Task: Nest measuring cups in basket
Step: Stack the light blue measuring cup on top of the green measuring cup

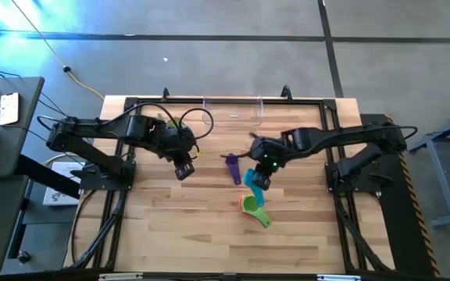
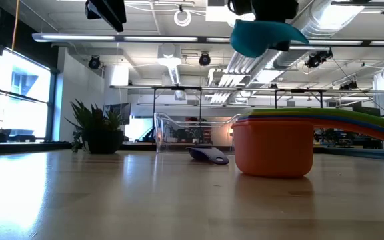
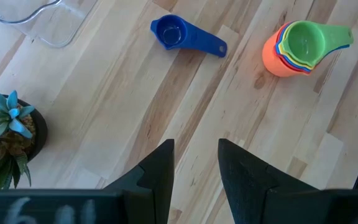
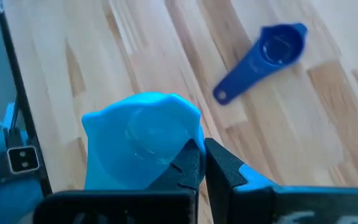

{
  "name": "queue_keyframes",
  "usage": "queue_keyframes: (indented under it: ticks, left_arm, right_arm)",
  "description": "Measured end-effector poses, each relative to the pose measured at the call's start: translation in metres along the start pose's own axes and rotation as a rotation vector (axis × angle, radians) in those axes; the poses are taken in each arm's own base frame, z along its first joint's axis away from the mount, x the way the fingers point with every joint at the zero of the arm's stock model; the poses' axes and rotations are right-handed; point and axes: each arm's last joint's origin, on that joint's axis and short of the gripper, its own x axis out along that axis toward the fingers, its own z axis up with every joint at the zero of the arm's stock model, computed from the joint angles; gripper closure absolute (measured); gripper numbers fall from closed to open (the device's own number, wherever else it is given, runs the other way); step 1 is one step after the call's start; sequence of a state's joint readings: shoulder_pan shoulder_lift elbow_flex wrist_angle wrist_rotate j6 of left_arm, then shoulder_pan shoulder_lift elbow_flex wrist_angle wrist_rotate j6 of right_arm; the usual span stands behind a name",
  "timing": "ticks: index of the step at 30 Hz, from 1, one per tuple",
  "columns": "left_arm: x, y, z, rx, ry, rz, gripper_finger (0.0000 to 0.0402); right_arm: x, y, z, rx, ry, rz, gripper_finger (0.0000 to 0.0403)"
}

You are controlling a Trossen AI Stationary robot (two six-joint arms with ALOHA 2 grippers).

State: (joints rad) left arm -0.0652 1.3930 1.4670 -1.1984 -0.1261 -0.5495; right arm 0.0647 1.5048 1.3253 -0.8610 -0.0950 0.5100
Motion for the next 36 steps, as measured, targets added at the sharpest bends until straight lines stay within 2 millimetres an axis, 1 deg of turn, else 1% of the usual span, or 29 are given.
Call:
queue_keyframes:
  ticks: [3, 9, 16, 24, 29, 36]
  left_arm:
    - [0.000, 0.000, 0.000, 0.000, -0.001, 0.000, 0.0289]
    - [0.000, 0.000, 0.000, -0.001, -0.004, -0.001, 0.0289]
    - [0.000, -0.001, 0.003, -0.003, -0.035, -0.004, 0.0289]
    - [0.000, -0.002, 0.004, -0.005, -0.046, -0.007, 0.0289]
    - [0.000, -0.002, 0.004, -0.004, -0.047, -0.007, 0.0289]
    - [0.000, -0.002, 0.004, -0.004, -0.047, -0.007, 0.0289]
  right_arm:
    - [0.005, 0.004, 0.007, -0.040, 0.023, 0.016, 0.0403]
    - [0.021, 0.005, 0.007, -0.044, 0.104, 0.022, 0.0403]
    - [0.056, 0.012, 0.001, -0.108, 0.236, 0.059, 0.0403]
    - [0.089, 0.017, -0.009, -0.124, 0.336, 0.030, 0.0403]
    - [0.099, 0.016, -0.011, -0.126, 0.369, 0.029, 0.0403]
    - [0.099, 0.016, -0.011, -0.127, 0.366, 0.024, 0.0402]
